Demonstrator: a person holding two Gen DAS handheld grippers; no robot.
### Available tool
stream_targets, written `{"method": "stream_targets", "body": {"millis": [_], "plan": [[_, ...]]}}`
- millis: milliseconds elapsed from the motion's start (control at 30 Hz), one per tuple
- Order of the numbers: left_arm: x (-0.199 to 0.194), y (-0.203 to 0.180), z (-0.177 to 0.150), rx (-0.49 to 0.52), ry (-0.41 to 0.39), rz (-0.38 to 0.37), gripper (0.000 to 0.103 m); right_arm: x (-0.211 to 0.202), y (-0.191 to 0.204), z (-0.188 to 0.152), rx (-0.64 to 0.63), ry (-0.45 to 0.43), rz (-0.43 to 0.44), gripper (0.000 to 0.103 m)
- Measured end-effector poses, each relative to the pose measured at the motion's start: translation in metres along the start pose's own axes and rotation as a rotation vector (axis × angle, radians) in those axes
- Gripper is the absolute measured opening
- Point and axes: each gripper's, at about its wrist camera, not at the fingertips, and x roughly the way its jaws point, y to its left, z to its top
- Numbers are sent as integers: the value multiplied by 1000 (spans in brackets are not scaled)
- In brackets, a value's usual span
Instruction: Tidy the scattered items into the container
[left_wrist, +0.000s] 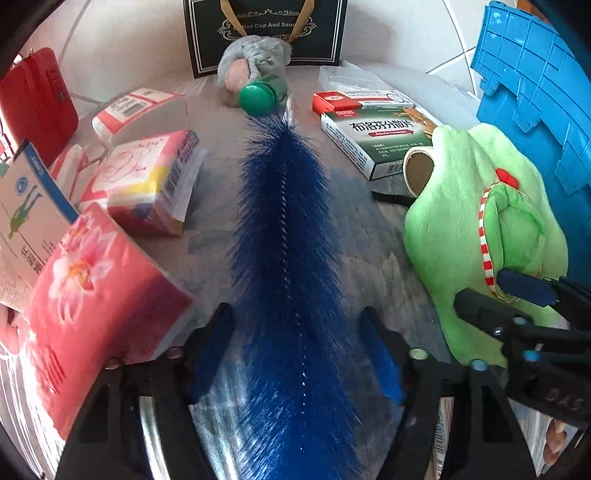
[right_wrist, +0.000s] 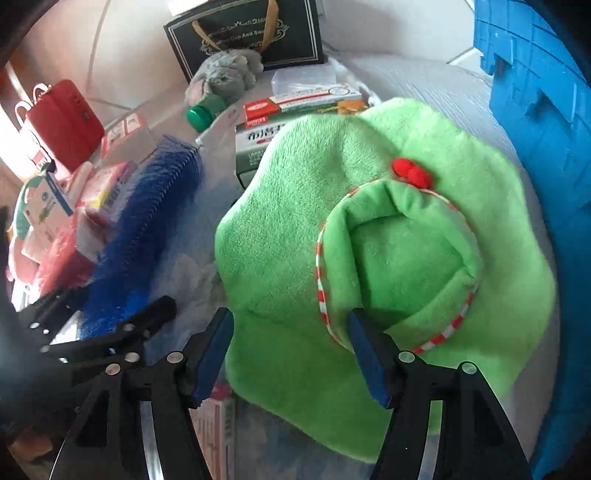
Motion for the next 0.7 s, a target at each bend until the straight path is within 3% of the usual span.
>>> {"method": "stream_targets", "body": {"millis": [33, 67, 133, 167, 233, 500, 567, 700], "plan": [[-3, 3, 2, -13, 4, -7, 16, 1, 4, -1, -20, -30, -26, 65], [-4, 6, 3, -27, 10, -22, 14, 2, 7, -1, -35, -34, -51, 63], [-10, 10, 4, -42, 17, -35, 11, 0, 8, -1, -44, -42, -91, 39], [-18, 16, 3, -40, 15, -37, 11, -2, 4, -1, -25, -42, -86, 32], [-38, 21, 4, -32, -2, -39, 10, -10, -7, 1, 16, -44, -66, 1], [-131, 32, 16, -23, -90, -98, 10, -65, -1, -5, 50, -131, 45, 1], [-149, 40, 6, -21, -115, -97, 10, -81, 6, -7, 43, -163, 55, 1], [-207, 46, 17, -23, -159, -109, 10, -115, 21, -5, 25, -225, 78, 1]]}}
